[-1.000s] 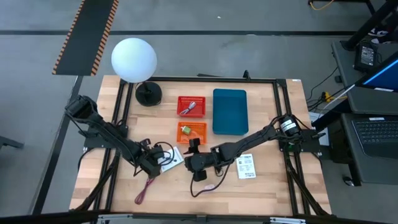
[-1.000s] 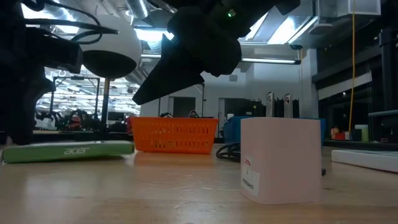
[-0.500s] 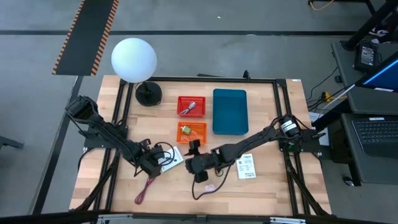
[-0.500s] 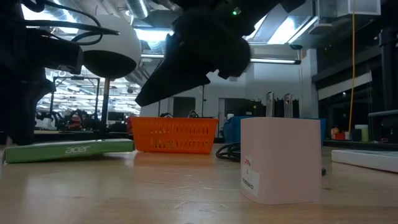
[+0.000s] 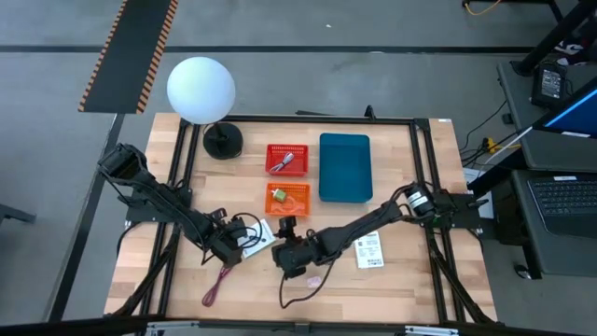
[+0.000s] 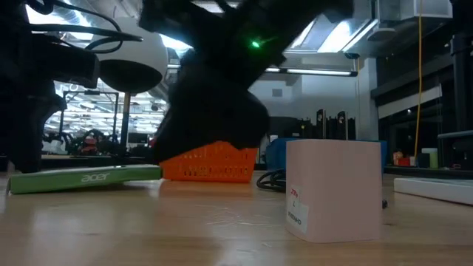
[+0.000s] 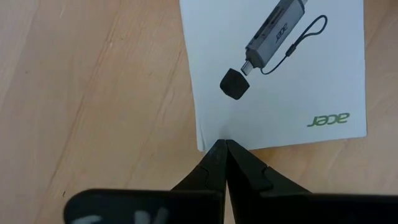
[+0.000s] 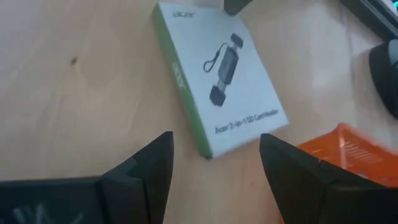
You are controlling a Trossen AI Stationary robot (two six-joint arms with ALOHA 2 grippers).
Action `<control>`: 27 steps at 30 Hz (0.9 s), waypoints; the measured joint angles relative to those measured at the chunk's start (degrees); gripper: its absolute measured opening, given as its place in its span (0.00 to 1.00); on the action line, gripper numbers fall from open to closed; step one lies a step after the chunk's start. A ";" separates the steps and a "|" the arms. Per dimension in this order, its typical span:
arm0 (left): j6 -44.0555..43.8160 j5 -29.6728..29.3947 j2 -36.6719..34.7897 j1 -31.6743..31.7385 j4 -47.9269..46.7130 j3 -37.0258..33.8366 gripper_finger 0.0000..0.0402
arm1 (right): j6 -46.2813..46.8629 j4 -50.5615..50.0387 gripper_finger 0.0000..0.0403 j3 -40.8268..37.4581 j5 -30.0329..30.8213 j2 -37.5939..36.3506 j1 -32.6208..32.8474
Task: Pick and place items into bin
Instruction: Put the left white card reader box into the blue bin
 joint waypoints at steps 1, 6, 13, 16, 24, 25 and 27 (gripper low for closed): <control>0.00 0.04 0.00 0.02 0.04 0.02 0.00 | -0.47 -0.46 0.54 1.28 0.13 0.73 -0.01; 0.04 0.15 0.00 0.02 0.37 0.00 0.00 | -1.85 -5.72 0.54 6.57 1.66 5.07 0.00; 0.23 0.74 0.00 0.02 0.39 0.00 0.01 | -3.51 -9.19 0.54 12.40 9.48 10.43 0.15; 0.24 1.07 0.00 0.00 0.50 0.00 0.00 | -5.31 -9.36 0.54 13.58 11.63 11.31 -0.01; 0.83 1.57 0.00 0.00 0.48 0.00 0.01 | -7.87 -8.24 0.54 14.21 11.82 11.59 -0.33; 0.83 1.59 0.00 0.00 0.46 0.00 0.01 | -8.40 -7.97 0.53 14.21 11.84 11.61 -0.33; 0.85 1.66 0.00 -0.02 0.46 0.00 0.01 | -9.13 -7.58 0.51 14.21 11.83 11.63 -0.33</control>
